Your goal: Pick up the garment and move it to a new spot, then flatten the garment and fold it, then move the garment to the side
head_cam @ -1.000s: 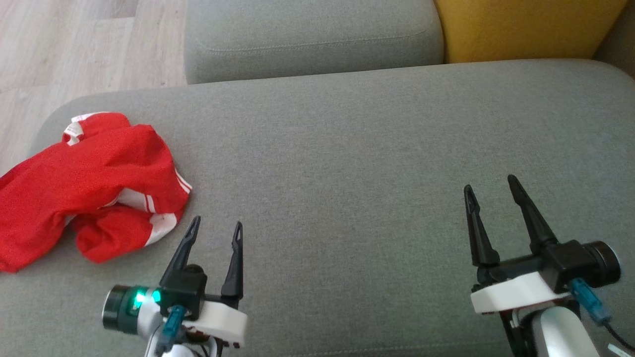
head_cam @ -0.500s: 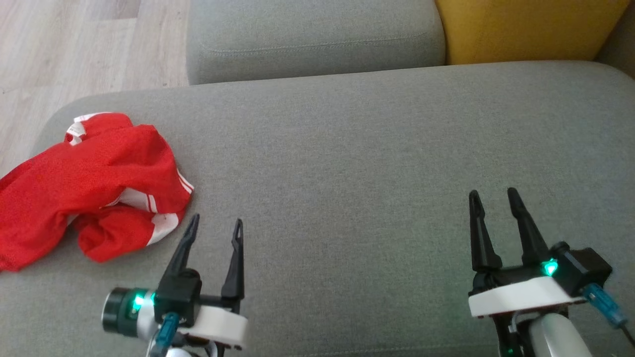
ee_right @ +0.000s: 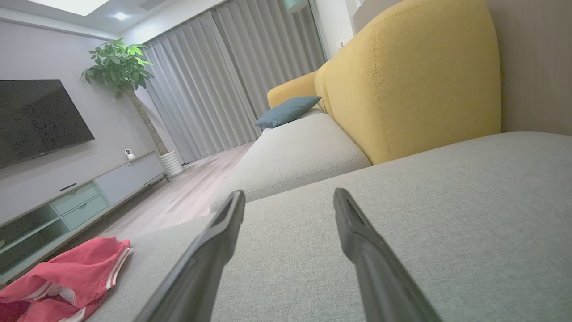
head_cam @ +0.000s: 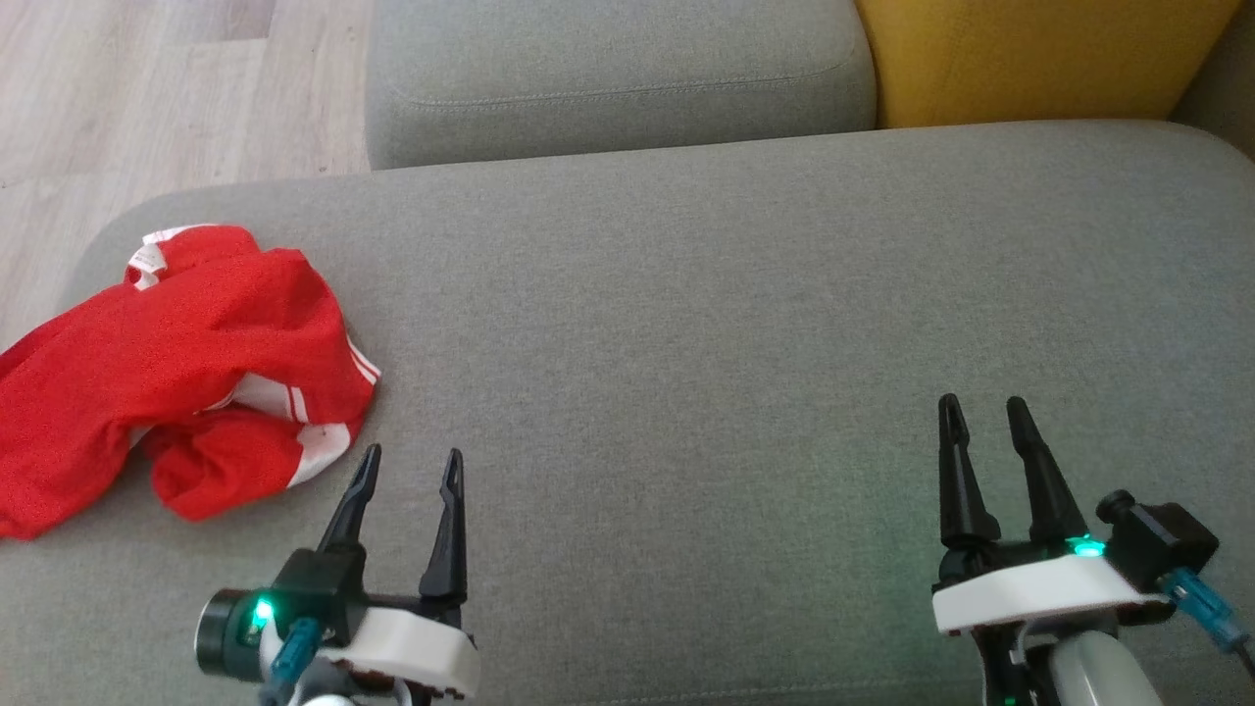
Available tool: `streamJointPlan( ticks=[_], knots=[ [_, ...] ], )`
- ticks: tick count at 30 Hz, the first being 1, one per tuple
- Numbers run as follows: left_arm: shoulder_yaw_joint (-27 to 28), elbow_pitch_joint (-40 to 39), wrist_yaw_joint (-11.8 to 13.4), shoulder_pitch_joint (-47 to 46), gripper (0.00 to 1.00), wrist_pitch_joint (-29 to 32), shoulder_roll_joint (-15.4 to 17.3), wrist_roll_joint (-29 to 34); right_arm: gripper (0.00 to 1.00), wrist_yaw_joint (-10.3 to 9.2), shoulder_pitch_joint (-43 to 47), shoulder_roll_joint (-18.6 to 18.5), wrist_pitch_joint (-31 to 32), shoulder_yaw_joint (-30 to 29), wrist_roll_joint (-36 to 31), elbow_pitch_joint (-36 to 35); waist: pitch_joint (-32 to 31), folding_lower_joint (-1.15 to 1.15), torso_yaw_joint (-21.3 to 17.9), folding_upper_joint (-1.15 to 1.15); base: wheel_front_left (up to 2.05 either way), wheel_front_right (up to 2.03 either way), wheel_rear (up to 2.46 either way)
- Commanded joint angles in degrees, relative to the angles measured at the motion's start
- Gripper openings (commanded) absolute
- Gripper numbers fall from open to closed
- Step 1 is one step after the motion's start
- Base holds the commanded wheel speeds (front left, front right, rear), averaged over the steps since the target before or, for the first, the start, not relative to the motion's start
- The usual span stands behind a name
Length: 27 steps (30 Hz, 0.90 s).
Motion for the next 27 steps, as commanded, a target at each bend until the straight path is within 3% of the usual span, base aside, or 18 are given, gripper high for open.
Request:
streamJointPlan(
  ticks=[1,17,27],
  knots=[
    [2.38,-1.56,-0.34,-2.01,1.00,-0.70,-0.29,0.23,1.00,0.23,-2.32,-0.44,-0.62,1.27,0.31,-1.66,0.02,0.00,-0.02,0.00,0.00,0.00,0.00],
    [5.55,0.28,-3.52,-1.90,1.00,-0.70,-2.35,2.04,1.00,0.23,-2.17,-0.44,-0.62,1.19,0.16,-1.08,0.00,0.00,1.29,0.00,0.00,0.00,0.00],
    [6.80,0.61,-4.07,-1.46,1.00,-0.70,-2.72,2.74,1.00,0.23,-1.46,-0.44,-0.62,3.24,-1.40,-0.06,-0.62,0.00,6.81,0.00,0.00,0.00,0.00]
  ],
)
